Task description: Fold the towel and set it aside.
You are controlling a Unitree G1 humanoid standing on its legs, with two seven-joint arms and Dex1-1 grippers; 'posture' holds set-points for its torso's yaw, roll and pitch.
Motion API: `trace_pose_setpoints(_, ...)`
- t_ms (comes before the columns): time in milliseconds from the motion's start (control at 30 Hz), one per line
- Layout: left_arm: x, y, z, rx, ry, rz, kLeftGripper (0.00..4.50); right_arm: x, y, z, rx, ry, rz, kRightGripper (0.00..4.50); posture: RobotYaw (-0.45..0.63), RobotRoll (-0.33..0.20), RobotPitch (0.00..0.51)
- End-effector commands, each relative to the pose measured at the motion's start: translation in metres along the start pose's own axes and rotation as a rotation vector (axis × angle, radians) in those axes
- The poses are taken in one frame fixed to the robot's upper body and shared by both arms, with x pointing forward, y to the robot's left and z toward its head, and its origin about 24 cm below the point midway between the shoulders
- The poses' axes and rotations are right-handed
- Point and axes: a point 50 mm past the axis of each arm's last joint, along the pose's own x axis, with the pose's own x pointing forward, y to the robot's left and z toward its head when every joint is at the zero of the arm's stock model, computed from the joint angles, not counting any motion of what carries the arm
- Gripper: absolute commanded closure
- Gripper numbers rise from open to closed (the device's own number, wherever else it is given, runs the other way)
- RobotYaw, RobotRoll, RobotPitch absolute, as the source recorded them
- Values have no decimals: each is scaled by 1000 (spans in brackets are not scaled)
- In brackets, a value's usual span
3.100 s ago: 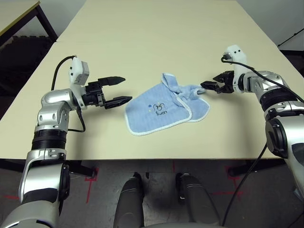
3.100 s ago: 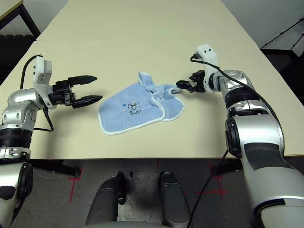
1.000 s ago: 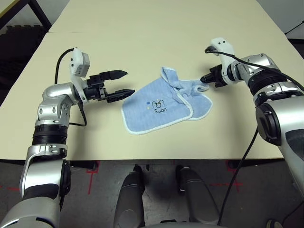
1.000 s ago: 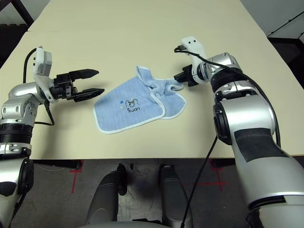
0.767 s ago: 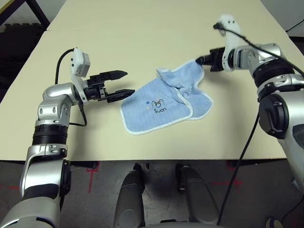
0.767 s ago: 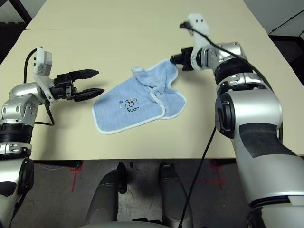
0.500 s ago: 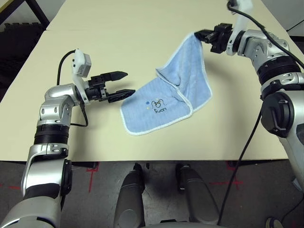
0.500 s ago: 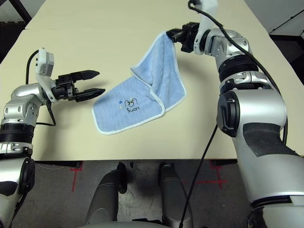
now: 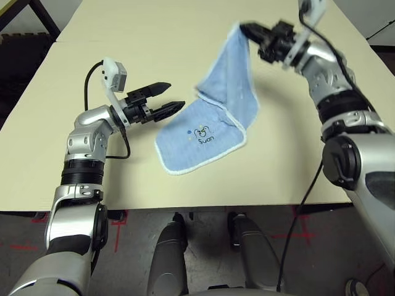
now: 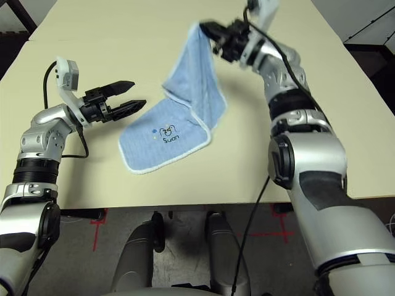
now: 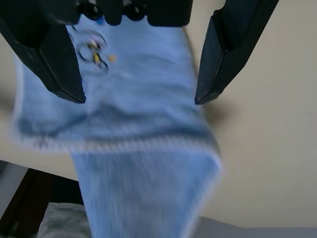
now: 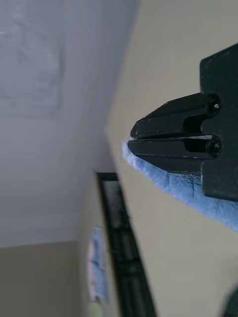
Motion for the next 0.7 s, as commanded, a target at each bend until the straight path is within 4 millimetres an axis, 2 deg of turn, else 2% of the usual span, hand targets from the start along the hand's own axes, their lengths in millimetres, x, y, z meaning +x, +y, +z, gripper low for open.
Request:
trace_pose_setpoints(33, 1, -3, -5, -4, -1, 0, 0, 9, 0, 15, -7, -91, -66, 4467, -53, 0, 201)
trace_pose_setpoints(200, 2, -3, -6, -3, -7, 8, 0, 27, 7, 55, -72, -221, -87, 4467, -57, 0, 193)
trace_pose_setpoints(333, 4, -3, -6, -2, -16, 11, 0, 37, 12, 79, -101, -275, -82, 4467, -59, 0, 187)
trace_pose_setpoints(500, 13, -3, -3, -22, -67, 24, 0, 44, 14, 97, -180, -239, -95, 4467, -51, 0, 175)
trace_pose_setpoints(700, 28, -5, 2, -44, -116, 32, 0, 50, 20, 101, -193, -219, -85, 4467, -44, 0, 172)
